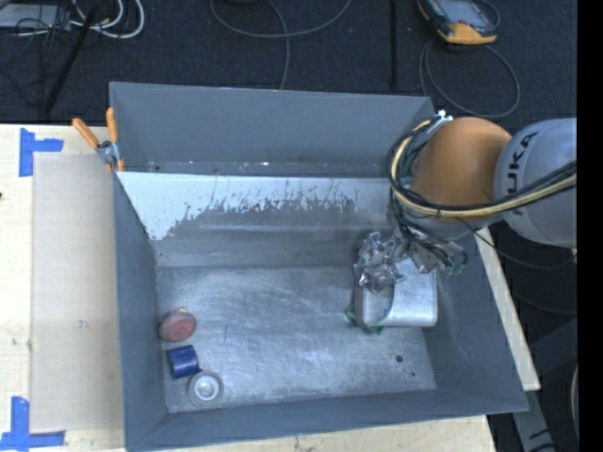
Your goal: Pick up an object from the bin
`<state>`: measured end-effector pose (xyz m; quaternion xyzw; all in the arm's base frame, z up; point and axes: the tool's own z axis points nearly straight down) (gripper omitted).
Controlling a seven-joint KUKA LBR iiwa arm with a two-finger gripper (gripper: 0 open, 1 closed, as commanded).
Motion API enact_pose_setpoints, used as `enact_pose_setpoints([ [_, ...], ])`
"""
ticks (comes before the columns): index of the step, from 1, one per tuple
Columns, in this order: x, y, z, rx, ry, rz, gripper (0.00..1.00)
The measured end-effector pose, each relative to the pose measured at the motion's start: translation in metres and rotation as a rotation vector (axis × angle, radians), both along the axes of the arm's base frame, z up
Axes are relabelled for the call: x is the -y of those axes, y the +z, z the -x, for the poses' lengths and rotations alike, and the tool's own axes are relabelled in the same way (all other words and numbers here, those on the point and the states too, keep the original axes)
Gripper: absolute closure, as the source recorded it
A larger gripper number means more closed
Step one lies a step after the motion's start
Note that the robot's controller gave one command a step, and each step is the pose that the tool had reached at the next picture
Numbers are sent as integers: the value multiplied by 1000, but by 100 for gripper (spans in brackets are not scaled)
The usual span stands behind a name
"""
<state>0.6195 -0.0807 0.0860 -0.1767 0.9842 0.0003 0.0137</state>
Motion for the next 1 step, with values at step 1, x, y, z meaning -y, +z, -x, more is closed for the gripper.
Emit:
enact_pose_setpoints([
  [1, 3, 133, 43, -19, 61, 7, 100],
])
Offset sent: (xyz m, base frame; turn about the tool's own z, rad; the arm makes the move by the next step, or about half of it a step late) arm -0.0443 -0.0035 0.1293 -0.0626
